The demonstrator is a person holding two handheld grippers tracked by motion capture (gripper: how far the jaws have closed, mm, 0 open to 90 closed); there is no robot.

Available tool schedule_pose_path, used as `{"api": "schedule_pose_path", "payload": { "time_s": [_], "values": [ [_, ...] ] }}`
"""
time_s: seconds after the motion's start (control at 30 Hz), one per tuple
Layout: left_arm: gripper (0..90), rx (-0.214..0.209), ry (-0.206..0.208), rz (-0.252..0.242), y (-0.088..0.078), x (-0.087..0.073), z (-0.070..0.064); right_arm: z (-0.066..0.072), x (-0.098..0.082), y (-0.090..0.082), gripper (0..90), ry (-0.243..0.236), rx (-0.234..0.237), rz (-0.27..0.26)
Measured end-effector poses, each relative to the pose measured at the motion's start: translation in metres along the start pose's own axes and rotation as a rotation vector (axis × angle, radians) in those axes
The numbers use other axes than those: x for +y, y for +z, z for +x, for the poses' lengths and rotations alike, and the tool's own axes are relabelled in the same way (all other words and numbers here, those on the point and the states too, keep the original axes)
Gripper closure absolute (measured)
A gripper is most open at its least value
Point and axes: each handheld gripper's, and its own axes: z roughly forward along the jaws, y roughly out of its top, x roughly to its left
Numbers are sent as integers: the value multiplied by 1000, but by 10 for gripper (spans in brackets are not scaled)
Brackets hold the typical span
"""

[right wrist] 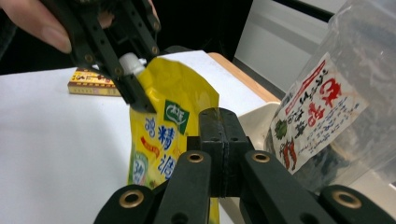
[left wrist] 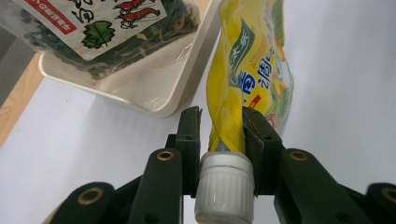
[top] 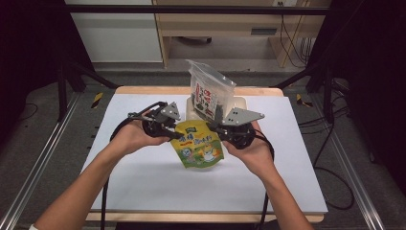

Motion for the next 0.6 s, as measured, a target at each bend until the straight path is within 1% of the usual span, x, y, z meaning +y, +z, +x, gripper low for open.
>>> {"api": "schedule_pose_path", "payload": {
  "time_s": [0.1, 0.13, 0.17, 0.23, 0.27, 0.33, 0.37, 0.4, 0.43, 0.53, 0.57, 0.6],
  "values": [
    [696, 7, 16, 12, 0, 3, -2, -1, -3, -1, 900, 8, 10, 12],
    [696, 8, 20, 17, 0, 3, -3, -2, -4, -1, 900, 10, 21, 19],
    [697, 8, 23, 12, -1, 4, -4, -2, -4, -2, 873, 11, 26, 33],
    [697, 18, 40, 14, -1, 6, -7, -3, -7, -3, 761, 8, 36, 64],
    [697, 17, 43, 17, -1, 7, -8, -3, -8, -3, 740, -3, 37, 86],
    [697, 19, 48, 14, -1, 9, -9, -3, -11, -4, 665, -37, 39, 125],
    [697, 19, 48, 10, -1, 9, -9, -3, -12, -5, 628, -49, 30, 142],
    [697, 18, 51, 11, -1, 9, -9, -4, -13, -6, 584, -61, 20, 154],
    [697, 16, 54, 7, -1, 10, -9, -5, -14, -6, 539, -65, 20, 161],
    [697, 15, 62, 12, 0, 11, -9, -8, -15, -8, 421, -64, 23, 184],
    [697, 12, 63, 14, -1, 12, -9, -9, -14, -8, 366, -63, 17, 193],
    [697, 16, 66, 14, -1, 13, -9, -9, -12, -8, 325, -73, 6, 199]
  ]
}}
